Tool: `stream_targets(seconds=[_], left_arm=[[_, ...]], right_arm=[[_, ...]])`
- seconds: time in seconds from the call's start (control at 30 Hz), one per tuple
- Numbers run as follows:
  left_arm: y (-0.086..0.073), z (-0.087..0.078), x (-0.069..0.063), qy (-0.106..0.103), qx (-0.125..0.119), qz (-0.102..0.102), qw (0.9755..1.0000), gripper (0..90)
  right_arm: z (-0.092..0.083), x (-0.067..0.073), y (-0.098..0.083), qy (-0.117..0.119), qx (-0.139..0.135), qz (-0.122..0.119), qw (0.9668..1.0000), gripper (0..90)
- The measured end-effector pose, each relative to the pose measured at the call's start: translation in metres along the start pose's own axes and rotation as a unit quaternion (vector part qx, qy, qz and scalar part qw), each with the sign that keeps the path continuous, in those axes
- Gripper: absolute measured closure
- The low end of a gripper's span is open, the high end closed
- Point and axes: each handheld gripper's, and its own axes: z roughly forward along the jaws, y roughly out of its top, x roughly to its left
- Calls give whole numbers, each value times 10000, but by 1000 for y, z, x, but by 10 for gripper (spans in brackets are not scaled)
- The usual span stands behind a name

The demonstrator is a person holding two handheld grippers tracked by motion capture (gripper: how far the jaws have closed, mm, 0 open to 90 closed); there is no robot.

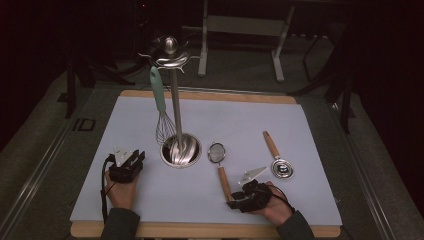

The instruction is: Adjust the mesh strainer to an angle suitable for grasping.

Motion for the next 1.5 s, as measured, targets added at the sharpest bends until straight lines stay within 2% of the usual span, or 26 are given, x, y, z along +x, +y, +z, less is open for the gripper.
stream_targets(seconds=[0.03,0.07,0.17,0.2,0.53,0.83,1.03,1.27,1.4,1.5], left_arm=[[0,0,0,0,0,0,10000,734],[0,0,0,0,1,-1,10000,734],[0,0,0,-1,2,-5,10000,734],[0,0,0,-3,-2,-5,10000,734],[0,0,0,-4,2,-14,10000,734],[0,0,1,-12,2,-22,10000,734],[0,0,1,-20,0,-41,10000,734],[0,0,1,-21,8,-45,10000,734],[0,0,1,-20,11,-52,10000,734],[0,0,1,-18,9,-61,10000,734]], right_arm=[[0,0,0,0,0,0,10000,594],[4,3,4,37,-5,-130,9999,576],[9,6,9,53,-23,-252,9997,566],[14,8,13,50,-45,-367,9993,558],[37,20,40,148,2,-840,9964,540],[56,25,66,161,-16,-1139,9934,532],[66,22,84,127,-59,-1113,9937,531],[73,19,97,34,-109,-1054,9944,532],[78,17,106,-147,-91,-1138,9934,531],[78,17,110,-197,-67,-1140,9933,533]])
